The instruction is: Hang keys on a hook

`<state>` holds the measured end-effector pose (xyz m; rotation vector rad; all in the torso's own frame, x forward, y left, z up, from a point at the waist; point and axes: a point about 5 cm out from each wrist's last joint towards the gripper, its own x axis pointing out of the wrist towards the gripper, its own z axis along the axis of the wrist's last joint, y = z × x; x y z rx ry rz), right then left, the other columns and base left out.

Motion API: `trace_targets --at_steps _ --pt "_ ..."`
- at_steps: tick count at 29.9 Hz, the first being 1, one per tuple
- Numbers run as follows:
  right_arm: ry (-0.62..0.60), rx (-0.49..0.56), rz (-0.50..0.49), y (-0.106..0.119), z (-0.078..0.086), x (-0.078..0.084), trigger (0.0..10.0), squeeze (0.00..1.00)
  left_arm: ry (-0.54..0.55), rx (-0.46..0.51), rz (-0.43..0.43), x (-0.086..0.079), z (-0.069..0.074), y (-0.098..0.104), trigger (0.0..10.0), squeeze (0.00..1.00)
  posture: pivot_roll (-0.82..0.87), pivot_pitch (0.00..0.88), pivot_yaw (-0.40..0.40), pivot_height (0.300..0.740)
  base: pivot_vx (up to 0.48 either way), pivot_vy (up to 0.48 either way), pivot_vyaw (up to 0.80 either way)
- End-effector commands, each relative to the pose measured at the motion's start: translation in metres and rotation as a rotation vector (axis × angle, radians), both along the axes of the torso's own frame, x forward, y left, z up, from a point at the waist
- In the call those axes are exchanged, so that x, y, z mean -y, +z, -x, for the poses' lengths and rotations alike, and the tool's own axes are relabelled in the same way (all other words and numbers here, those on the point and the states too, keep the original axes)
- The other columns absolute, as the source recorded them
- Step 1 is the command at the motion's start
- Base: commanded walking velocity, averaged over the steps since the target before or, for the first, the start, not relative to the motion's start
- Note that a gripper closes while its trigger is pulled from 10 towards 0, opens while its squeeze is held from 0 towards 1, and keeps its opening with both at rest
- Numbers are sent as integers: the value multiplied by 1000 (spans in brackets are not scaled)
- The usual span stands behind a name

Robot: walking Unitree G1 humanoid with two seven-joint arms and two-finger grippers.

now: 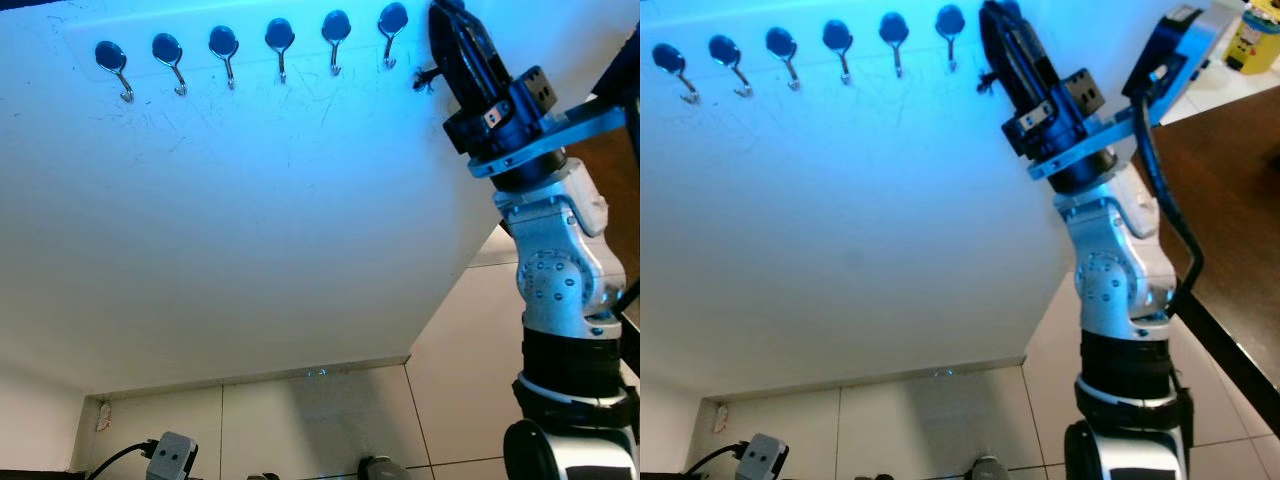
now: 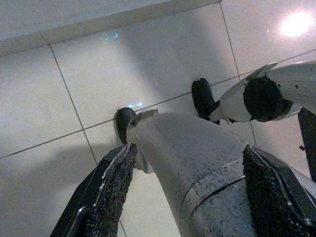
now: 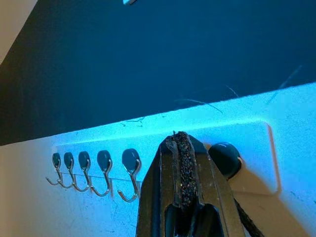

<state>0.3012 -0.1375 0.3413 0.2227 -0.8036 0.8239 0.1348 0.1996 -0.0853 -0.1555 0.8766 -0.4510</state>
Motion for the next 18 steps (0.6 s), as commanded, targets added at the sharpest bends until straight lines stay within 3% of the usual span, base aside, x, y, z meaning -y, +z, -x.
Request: trace_targets --at_steps 1,18 --pt "8 8 9 1 3 -2 10000 0 -40 -157 13 3 38 -13 10000 0 16 153 122 740 0 0 0" --pt "-48 -33 44 -7 -1 -5 10000 0 -62 -146 28 -2 42 -12 10000 0 13 169 130 740 0 0 0"
